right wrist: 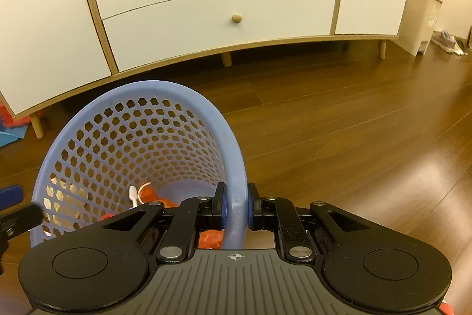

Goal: Collect trash
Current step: 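Carry the red cap over the basket and open the left tool, then move the left tool to the crumpled paper bag and grasp it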

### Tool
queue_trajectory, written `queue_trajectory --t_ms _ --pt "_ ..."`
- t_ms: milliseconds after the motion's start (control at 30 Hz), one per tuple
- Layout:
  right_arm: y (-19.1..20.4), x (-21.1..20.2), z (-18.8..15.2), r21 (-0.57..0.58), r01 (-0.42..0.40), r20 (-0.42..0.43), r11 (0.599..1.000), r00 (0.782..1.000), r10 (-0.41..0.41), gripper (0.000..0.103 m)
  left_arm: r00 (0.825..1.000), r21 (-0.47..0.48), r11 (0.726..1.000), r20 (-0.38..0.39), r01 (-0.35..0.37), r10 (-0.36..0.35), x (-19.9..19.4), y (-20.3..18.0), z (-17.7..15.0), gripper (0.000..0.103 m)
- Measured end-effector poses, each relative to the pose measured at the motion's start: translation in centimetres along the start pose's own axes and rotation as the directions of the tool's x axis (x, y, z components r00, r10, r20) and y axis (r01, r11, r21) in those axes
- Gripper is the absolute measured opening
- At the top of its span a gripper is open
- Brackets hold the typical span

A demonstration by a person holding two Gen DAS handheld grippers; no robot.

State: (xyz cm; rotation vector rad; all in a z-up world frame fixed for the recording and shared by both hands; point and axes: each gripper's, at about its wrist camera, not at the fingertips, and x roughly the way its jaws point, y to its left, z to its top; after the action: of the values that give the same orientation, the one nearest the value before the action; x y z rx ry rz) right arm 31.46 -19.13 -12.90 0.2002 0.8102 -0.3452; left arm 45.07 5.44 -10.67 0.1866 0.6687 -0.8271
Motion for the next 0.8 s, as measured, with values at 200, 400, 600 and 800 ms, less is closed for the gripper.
queue_trajectory --t_ms 200,400,600,800 --pt "1.5 -0.2 -0.4 -0.012 0.067 0.012 0.998 0.998 -0.067 0.010 0.999 -0.020 0.999 -0.026 -0.036 0.035 -3.4 3.3 -2.1 0.041" --pt "3.2 0.1 -0.6 0.025 0.171 0.007 0.985 0.985 -0.171 0.010 0.996 -0.045 0.998 -0.085 -0.034 0.030 -5.2 6.5 -4.0 0.041" --pt "6.1 -0.5 -0.7 -0.022 0.218 0.068 0.976 0.974 -0.216 0.010 0.994 -0.019 0.997 -0.085 -0.075 0.073 -6.5 7.6 -5.5 0.041" --pt "7.6 0.1 -0.4 -0.050 0.231 0.125 0.972 0.967 -0.223 0.010 0.986 -0.115 0.980 -0.043 -0.162 0.159 -7.3 8.6 -6.7 0.041"
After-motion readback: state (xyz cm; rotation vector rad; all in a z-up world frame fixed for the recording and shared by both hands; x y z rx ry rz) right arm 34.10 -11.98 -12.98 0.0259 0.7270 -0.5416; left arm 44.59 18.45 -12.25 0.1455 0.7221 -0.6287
